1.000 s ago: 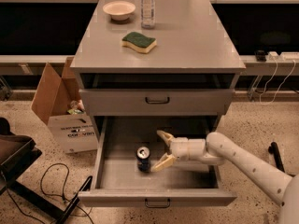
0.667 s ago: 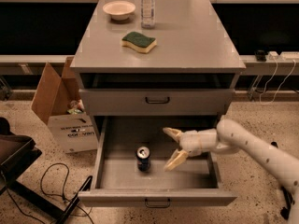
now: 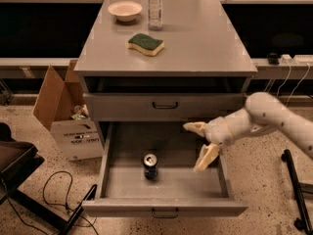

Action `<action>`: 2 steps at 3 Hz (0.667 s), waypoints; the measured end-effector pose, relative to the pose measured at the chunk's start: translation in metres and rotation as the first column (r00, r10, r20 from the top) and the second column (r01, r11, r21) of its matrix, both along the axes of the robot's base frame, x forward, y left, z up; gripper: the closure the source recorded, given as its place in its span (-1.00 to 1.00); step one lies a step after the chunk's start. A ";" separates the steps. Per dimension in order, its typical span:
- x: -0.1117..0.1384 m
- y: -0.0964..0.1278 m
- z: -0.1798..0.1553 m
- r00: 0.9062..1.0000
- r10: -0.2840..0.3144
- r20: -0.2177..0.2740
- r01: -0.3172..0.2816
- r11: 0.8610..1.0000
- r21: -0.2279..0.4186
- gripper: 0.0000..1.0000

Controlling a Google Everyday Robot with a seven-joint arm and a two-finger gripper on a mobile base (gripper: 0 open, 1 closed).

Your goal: Place pepsi can into middle drawer

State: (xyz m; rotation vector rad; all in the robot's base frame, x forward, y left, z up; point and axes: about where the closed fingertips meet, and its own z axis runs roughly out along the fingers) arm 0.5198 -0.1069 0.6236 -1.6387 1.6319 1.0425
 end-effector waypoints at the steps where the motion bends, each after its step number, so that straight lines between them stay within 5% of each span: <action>1: -0.019 -0.003 0.081 0.999 0.022 0.049 -0.010 0.975 -0.221 -1.00; 2: -0.037 0.006 0.126 0.994 0.022 0.105 0.019 0.927 -0.374 -1.00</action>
Offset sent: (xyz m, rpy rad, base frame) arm -0.0592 0.0102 0.2024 -0.5924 -0.2025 -0.0274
